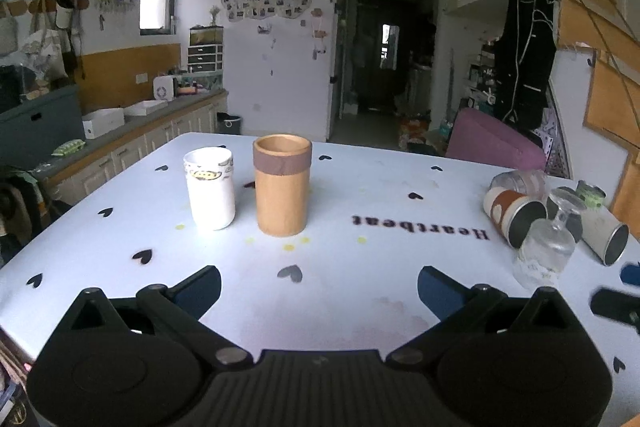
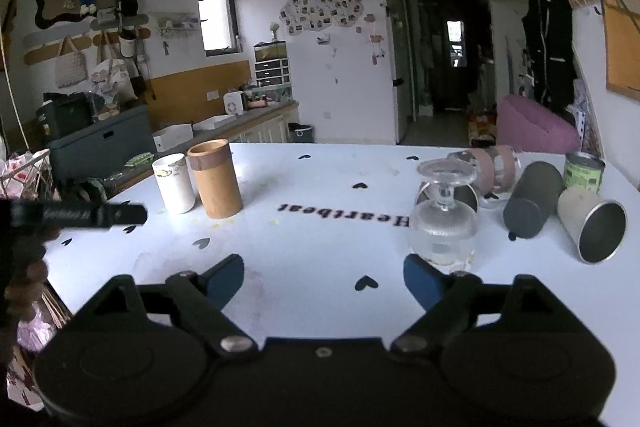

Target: Flip cup upright

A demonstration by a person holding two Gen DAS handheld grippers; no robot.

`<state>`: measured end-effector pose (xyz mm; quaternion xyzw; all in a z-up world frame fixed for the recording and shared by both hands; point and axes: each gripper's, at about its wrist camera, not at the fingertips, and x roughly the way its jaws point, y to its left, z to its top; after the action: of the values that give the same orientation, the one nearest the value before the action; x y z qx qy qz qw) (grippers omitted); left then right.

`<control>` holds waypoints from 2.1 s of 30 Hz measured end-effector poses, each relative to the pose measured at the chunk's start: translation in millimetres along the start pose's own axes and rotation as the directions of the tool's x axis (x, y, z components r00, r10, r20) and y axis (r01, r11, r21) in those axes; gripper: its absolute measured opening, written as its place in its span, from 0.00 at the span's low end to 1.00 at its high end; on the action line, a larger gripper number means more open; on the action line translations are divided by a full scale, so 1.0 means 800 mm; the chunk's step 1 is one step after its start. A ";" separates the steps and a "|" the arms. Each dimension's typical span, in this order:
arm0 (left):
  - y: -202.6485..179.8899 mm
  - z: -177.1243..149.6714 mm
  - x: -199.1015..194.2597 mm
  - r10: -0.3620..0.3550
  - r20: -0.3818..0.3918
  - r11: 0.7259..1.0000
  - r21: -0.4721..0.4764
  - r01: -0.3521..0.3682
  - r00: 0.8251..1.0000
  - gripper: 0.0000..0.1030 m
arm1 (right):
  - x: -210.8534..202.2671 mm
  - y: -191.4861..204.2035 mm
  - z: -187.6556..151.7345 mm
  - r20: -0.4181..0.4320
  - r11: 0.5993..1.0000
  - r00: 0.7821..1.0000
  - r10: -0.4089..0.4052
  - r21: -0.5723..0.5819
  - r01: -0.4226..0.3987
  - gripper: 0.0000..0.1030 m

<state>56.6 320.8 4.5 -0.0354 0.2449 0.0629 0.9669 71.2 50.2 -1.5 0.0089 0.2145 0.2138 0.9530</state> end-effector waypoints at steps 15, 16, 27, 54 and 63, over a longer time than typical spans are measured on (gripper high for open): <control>-0.016 -0.019 -0.033 0.014 0.021 0.998 0.057 -0.015 1.000 1.00 | 0.020 0.015 0.003 0.018 1.000 1.000 0.000 -0.029 0.000 1.00; -0.016 -0.019 -0.034 0.016 0.021 0.998 0.057 -0.017 1.000 1.00 | 0.021 0.015 0.003 0.017 1.000 1.000 0.000 -0.028 0.001 1.00; -0.017 -0.021 -0.038 0.019 0.023 0.999 0.049 -0.020 1.000 1.00 | 0.018 0.016 0.001 0.020 0.999 1.000 -0.014 -0.032 0.014 1.00; -0.018 -0.020 -0.036 0.028 0.028 0.998 0.050 -0.029 0.999 1.00 | 0.012 0.012 0.002 0.021 0.999 0.999 -0.026 -0.034 0.027 1.00; -0.017 -0.021 -0.036 0.027 0.027 0.998 0.049 -0.028 0.999 1.00 | 0.012 0.011 0.002 0.024 0.999 0.999 -0.031 -0.031 0.032 1.00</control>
<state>25.7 302.4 4.1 -0.0074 0.2338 0.0706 0.9697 75.9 62.4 -2.7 -0.0070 0.2002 0.2021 0.9587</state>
